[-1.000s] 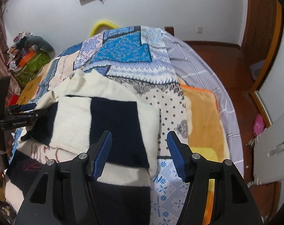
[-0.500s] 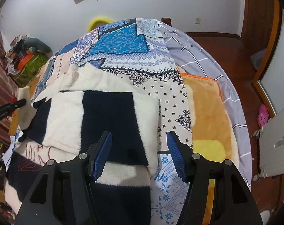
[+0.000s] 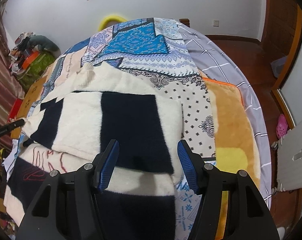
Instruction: Fold small clothes
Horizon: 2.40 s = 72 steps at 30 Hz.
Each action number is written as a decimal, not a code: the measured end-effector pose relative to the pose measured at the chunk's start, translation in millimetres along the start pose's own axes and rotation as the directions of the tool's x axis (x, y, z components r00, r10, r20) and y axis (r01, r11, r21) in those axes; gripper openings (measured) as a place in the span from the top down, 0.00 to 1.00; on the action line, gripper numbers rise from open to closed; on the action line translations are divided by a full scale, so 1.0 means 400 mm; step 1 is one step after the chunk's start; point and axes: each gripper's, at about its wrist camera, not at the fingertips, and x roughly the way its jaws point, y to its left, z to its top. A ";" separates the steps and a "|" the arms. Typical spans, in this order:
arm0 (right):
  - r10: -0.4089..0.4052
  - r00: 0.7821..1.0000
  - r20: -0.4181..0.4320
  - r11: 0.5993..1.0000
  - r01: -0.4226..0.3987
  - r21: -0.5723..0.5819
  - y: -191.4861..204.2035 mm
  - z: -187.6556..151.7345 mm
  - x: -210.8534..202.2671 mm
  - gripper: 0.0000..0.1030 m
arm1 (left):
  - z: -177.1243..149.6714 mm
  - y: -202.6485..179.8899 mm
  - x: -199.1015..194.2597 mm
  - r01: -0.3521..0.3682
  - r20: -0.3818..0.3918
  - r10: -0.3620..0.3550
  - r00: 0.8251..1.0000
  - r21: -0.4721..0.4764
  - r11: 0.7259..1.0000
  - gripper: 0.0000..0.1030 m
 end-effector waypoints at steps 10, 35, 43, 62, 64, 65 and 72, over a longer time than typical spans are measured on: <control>0.004 1.000 -0.020 1.000 -0.004 -0.016 0.025 -0.005 0.021 0.45 | -0.038 0.083 0.043 -0.028 -0.092 0.024 0.995 -0.043 0.999 0.81; -0.057 0.989 -0.137 0.995 0.067 0.068 -0.093 0.090 0.226 0.31 | 0.076 0.058 0.148 0.088 -0.131 -0.101 0.986 -0.101 0.991 0.28; 0.026 0.984 -0.176 0.990 -0.001 0.140 -0.119 0.080 0.276 0.31 | 0.070 0.063 0.184 0.152 -0.132 -0.177 0.975 -0.178 0.972 0.26; 0.061 0.991 -0.117 0.994 -0.049 0.102 -0.047 0.141 0.290 0.80 | 0.133 0.128 0.153 0.068 -0.003 -0.070 0.998 -0.192 0.979 0.83; 0.056 0.993 -0.106 0.996 -0.048 0.073 -0.012 0.162 0.302 0.80 | 0.142 0.162 0.161 0.055 -0.005 -0.057 0.998 -0.214 0.975 0.83; 0.053 0.993 -0.101 0.997 -0.047 0.061 0.003 0.170 0.305 0.80 | 0.145 0.178 0.166 0.046 -0.009 -0.049 0.999 -0.217 0.975 0.83; -0.022 0.996 -0.090 1.000 0.020 -0.018 0.061 0.202 0.313 0.73 | 0.132 0.215 0.164 0.011 -0.036 -0.017 0.999 -0.177 0.984 0.74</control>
